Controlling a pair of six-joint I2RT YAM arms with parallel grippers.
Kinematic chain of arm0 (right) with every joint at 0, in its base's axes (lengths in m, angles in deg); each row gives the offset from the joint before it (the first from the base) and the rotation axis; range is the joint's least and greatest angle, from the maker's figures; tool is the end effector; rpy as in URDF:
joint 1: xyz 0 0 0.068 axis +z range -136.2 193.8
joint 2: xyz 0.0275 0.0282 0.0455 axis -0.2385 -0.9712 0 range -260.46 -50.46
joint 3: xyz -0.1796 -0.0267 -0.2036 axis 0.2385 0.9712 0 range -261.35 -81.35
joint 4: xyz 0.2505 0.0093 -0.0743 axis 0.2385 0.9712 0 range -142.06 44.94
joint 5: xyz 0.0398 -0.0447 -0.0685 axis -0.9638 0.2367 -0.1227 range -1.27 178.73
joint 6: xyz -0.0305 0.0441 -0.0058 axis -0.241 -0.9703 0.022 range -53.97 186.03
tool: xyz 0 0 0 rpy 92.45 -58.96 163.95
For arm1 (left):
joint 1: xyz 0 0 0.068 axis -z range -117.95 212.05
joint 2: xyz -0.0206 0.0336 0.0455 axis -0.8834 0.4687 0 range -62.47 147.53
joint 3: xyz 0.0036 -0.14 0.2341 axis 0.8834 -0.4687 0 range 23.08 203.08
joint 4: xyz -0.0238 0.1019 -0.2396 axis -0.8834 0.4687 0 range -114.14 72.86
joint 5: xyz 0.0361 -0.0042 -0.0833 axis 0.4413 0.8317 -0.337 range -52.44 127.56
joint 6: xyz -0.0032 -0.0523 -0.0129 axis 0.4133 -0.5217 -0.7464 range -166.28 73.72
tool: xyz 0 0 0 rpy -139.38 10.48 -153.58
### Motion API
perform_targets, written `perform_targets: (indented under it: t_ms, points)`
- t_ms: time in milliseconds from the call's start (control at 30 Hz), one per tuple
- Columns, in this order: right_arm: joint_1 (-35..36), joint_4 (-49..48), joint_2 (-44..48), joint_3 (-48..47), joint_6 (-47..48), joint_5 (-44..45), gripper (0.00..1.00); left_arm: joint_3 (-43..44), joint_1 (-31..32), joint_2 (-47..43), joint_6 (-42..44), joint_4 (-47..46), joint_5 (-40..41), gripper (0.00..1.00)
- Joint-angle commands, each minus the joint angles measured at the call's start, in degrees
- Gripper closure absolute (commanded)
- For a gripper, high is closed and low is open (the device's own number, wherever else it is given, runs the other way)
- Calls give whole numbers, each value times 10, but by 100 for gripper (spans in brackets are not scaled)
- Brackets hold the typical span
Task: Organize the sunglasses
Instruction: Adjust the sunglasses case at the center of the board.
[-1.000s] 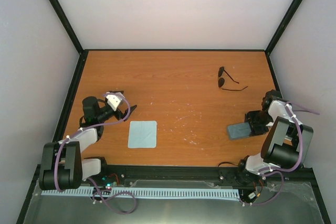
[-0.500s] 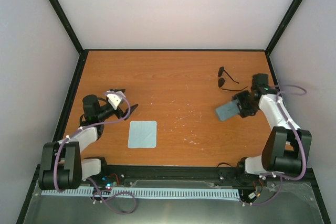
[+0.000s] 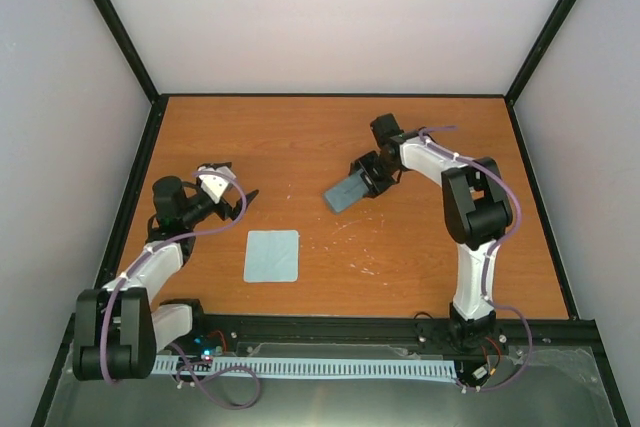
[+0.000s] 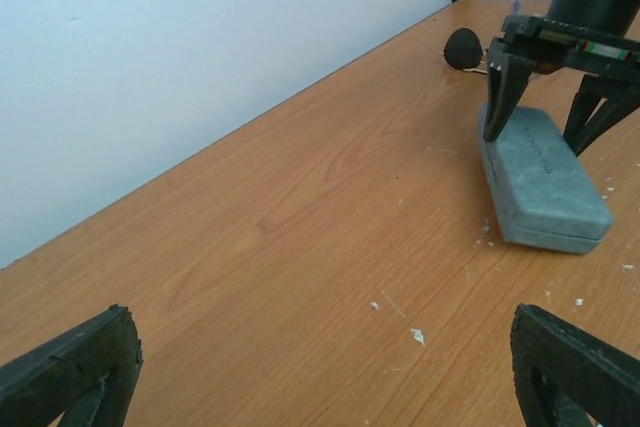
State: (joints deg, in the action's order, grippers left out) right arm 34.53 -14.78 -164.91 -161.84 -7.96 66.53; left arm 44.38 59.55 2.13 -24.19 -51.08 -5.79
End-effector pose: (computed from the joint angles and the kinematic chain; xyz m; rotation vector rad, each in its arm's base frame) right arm 0.3697 0.1543 0.1654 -1.2504 -2.7092 -0.7586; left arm 0.2230 -0.0146 0.1995 0.7966 1.6075 -0.3936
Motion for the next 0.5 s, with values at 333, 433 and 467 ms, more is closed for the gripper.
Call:
perform_targets:
  t_ms: [333, 433, 467]
  points:
    - [19, 130, -84, -150, 62, 5, 0, 18, 3, -25, 14, 38, 30, 0]
    - [19, 132, -77, -145, 83, -2, 0, 17, 3, -18, 15, 29, 24, 0]
    - [19, 131, -75, -144, 98, -5, 0, 17, 3, -17, 14, 27, 22, 0]
